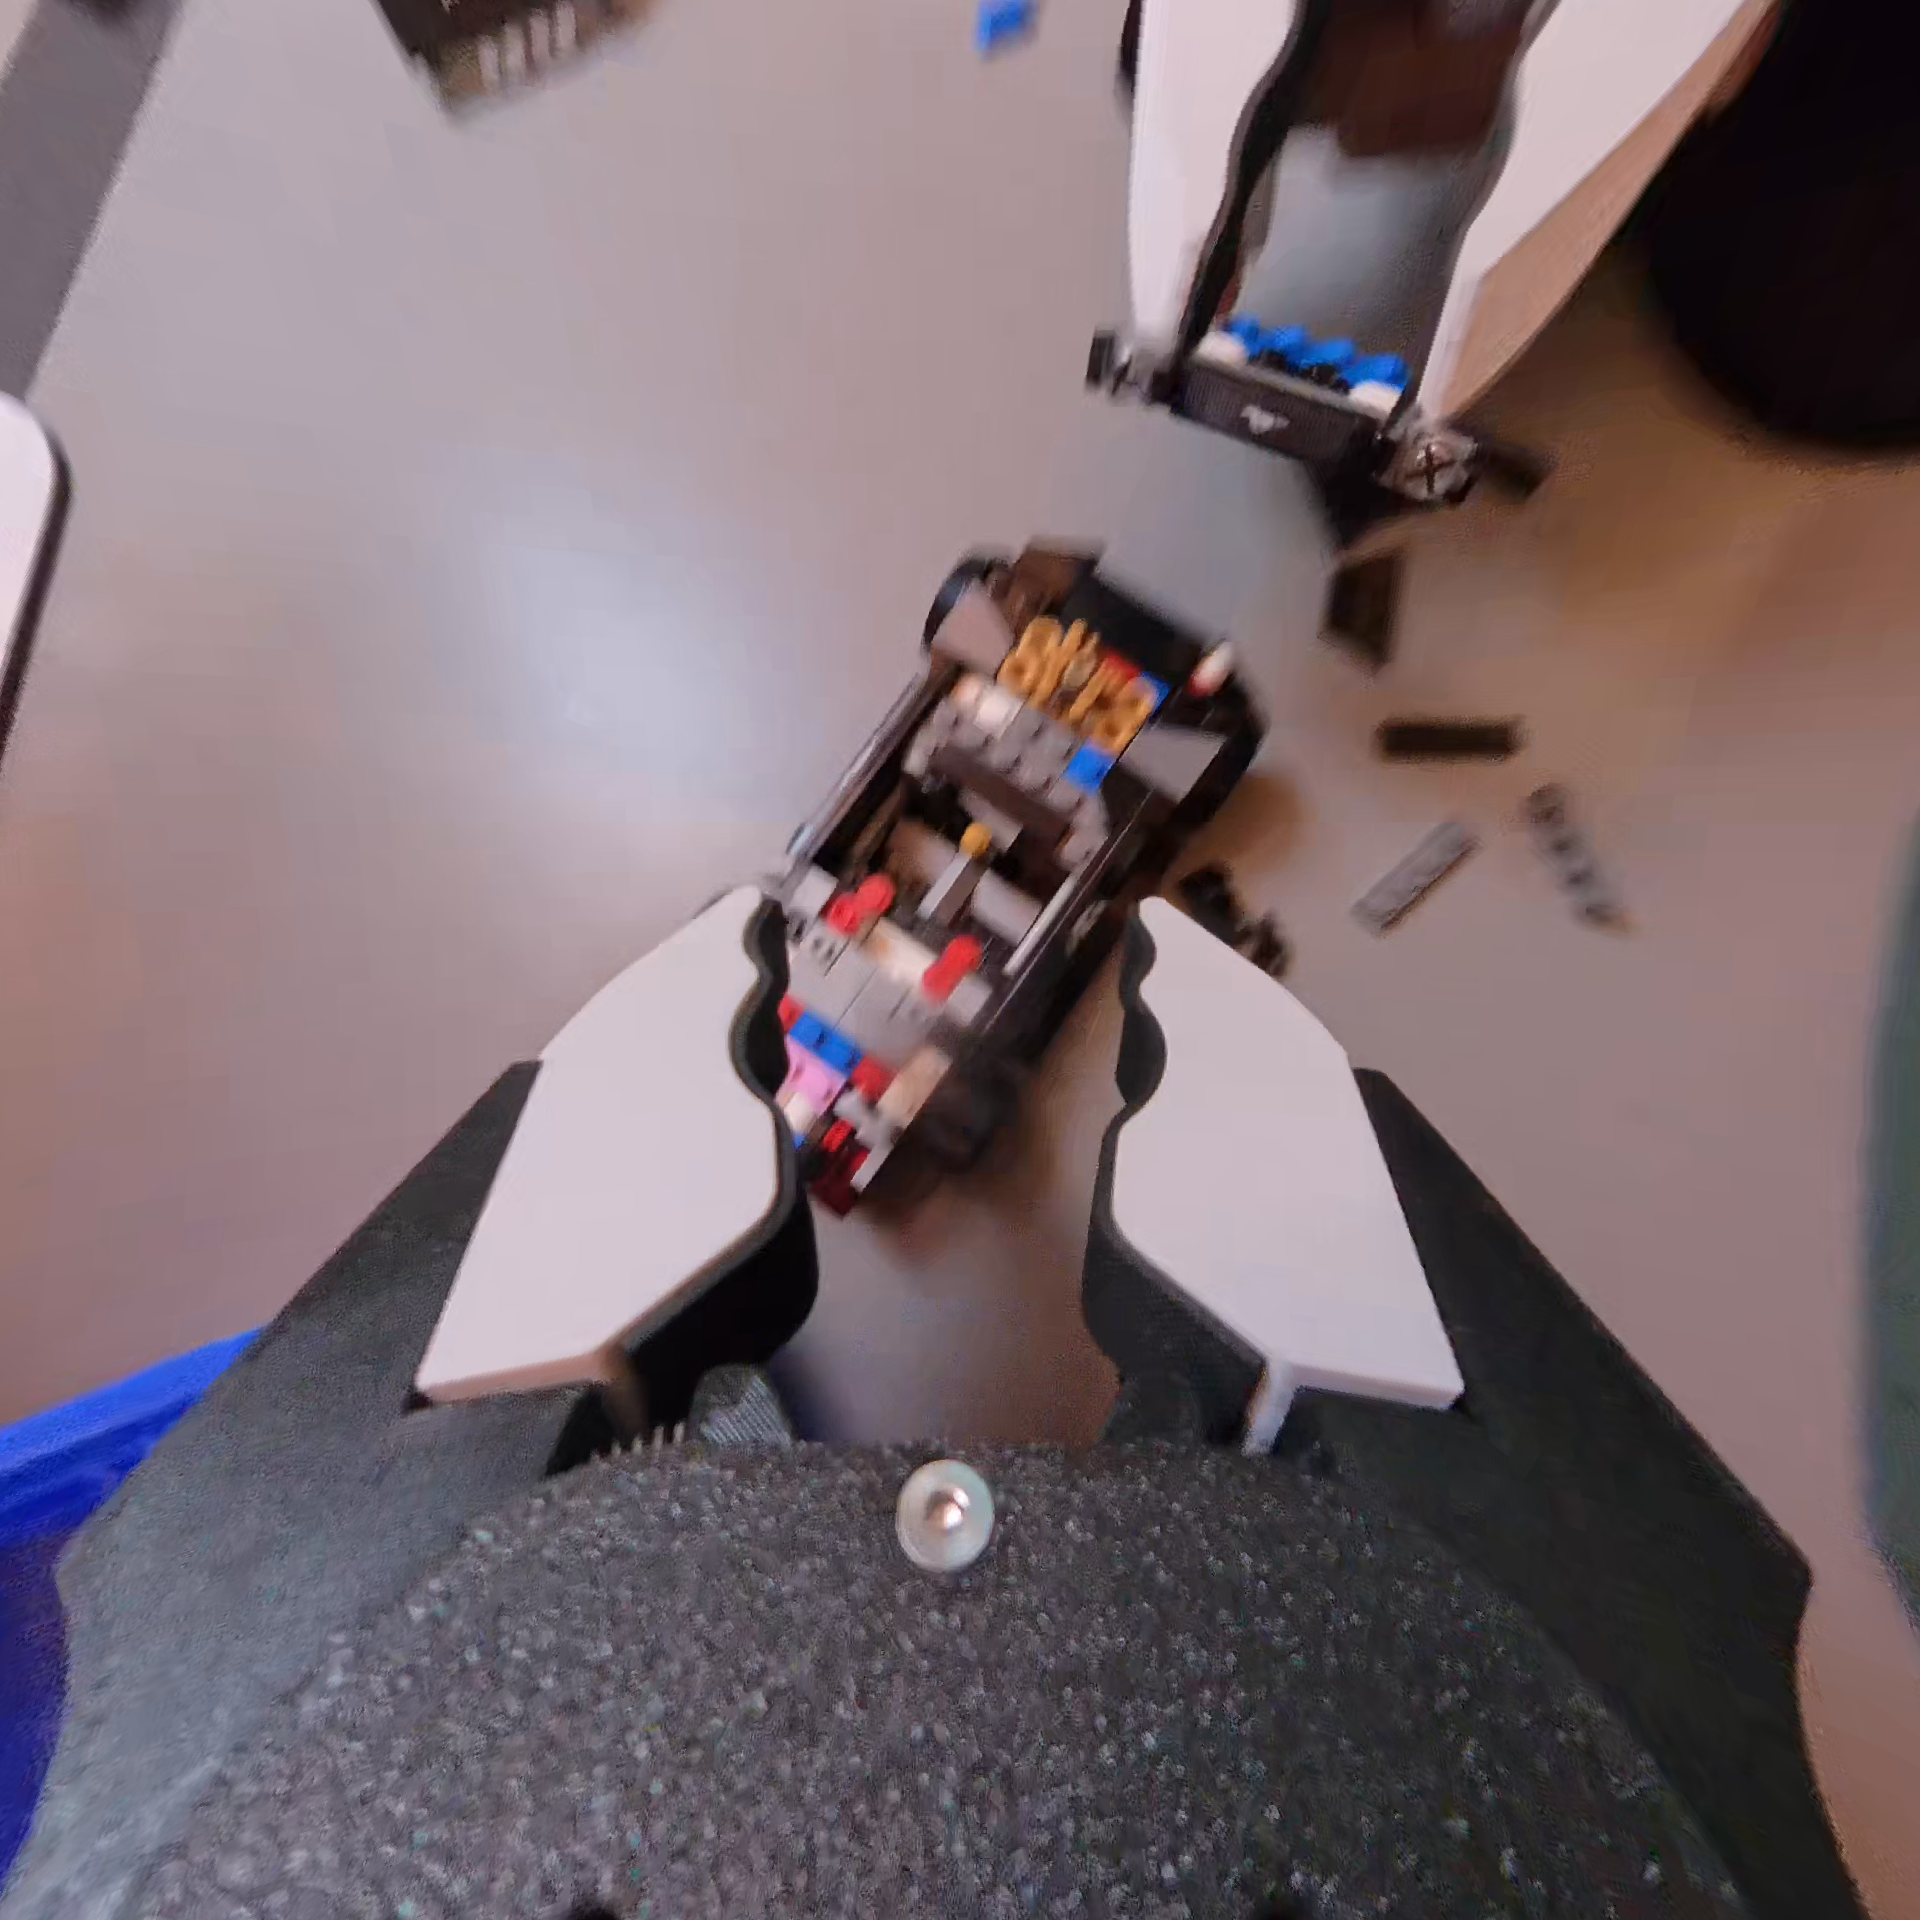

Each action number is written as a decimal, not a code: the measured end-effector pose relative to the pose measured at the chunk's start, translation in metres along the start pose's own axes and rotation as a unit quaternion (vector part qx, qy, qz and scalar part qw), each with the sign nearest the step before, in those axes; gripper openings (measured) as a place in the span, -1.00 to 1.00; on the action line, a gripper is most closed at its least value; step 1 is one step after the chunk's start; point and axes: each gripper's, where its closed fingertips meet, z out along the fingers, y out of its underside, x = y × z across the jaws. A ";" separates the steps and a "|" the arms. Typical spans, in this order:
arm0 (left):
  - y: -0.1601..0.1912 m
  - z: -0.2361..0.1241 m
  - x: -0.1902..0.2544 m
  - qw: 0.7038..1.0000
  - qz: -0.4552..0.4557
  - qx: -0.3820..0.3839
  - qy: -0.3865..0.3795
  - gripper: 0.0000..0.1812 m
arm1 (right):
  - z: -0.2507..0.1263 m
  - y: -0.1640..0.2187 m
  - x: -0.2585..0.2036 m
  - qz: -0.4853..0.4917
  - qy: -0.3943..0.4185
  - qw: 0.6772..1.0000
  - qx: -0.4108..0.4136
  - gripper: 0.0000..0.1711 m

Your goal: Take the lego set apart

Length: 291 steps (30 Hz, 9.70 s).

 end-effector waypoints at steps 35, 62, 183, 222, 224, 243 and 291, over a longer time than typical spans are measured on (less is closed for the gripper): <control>-0.118 -0.036 0.074 0.736 -0.387 0.328 0.448 -0.74 | -0.015 -0.070 -0.032 -0.269 0.130 0.944 0.138 -0.57; -0.087 -0.001 0.045 0.979 -0.007 0.196 -0.050 -0.75 | -0.017 -0.039 -0.009 -0.141 0.081 0.982 0.098 -0.62; 0.049 -0.004 -0.005 0.994 -0.069 -0.086 -0.027 -0.56 | 0.035 0.034 0.017 -0.576 -0.134 0.708 -0.386 -0.73; 0.034 0.004 0.010 0.996 -0.057 -0.062 -0.005 -0.45 | 0.021 0.036 0.018 0.044 0.143 0.985 -0.092 -0.15; 0.032 0.000 0.007 0.997 -0.057 -0.057 -0.014 -0.43 | 0.017 0.034 0.019 0.046 0.144 0.985 -0.085 -0.15; 0.033 0.010 0.009 0.996 -0.036 -0.072 -0.030 -0.52 | 0.012 0.038 0.013 -0.038 0.146 0.980 -0.133 -0.67; 0.035 0.010 0.007 0.997 -0.031 -0.056 -0.031 -0.51 | 0.028 0.032 0.020 -0.010 0.096 0.924 -0.370 -1.00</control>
